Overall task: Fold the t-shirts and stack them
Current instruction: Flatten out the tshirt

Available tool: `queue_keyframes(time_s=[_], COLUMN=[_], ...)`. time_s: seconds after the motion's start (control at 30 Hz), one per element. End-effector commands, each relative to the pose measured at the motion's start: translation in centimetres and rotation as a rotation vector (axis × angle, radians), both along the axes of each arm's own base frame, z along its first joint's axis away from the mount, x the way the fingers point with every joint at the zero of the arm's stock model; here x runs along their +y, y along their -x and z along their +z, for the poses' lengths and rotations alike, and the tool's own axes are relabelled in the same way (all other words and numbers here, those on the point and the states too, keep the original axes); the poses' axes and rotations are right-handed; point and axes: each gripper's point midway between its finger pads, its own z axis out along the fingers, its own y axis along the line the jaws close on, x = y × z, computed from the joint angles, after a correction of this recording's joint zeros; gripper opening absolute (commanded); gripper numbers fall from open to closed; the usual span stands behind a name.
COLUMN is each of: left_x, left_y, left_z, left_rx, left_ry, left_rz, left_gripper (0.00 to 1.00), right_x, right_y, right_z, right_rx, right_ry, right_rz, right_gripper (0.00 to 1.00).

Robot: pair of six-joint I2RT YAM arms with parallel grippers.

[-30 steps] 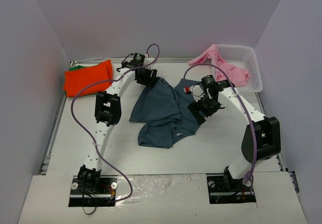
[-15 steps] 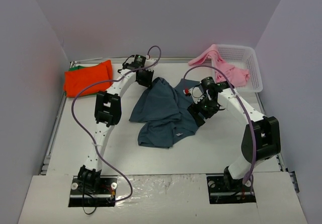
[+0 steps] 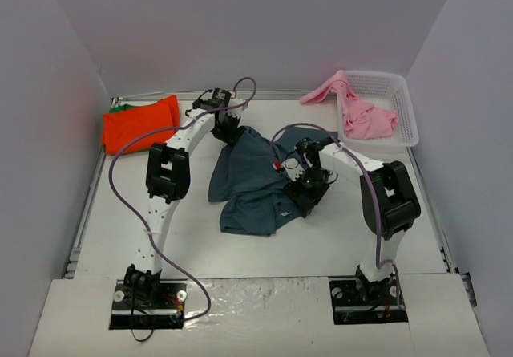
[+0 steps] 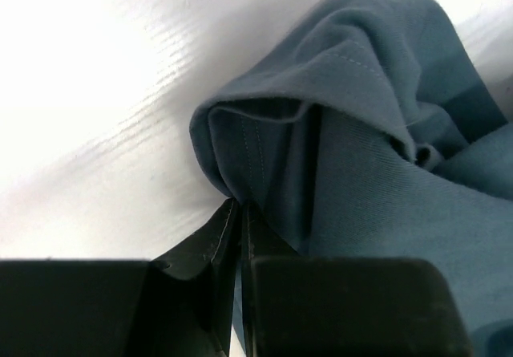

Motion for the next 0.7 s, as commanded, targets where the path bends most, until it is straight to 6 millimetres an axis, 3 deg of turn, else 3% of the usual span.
queue_keyframes(time_s=[0.0,0.27,0.47,0.53,0.57,0.67], left_x=[0.8,1.5,2.0,2.2,2.3,2.8], left_y=[0.4,1.0,1.4,1.6,1.6,2.0], left_z=[4.9,5.4,6.0,6.0,6.4,6.9], left_rx=[-0.063,-0.067,-0.069,-0.068,-0.074,-0.081], left_ry=[-0.007,-0.039,-0.061,-0.071,-0.073,-0.085], left_rz=[0.000,-0.016,-0.020,-0.020,-0.021,-0.018], left_gripper=[0.02,0.02,0.02,0.02,0.02,0.02], right_x=[0.3,-0.2,-1.7,-2.2,-2.4,-3.1], right_y=[0.3,-0.2,-1.0,-0.6,-0.4,-0.3], right_z=[-0.5,-1.3,-0.8,-1.0,-1.2,-1.5], right_rx=[0.029,0.001,-0.055,-0.053,-0.047,-0.058], right_ry=[0.012,0.061,0.110,0.130,0.137,0.174], right_rz=[0.010,0.002,-0.033,-0.038,-0.039,-0.046], right_gripper=[0.65,0.58,0.42,0.29,0.16,0.00])
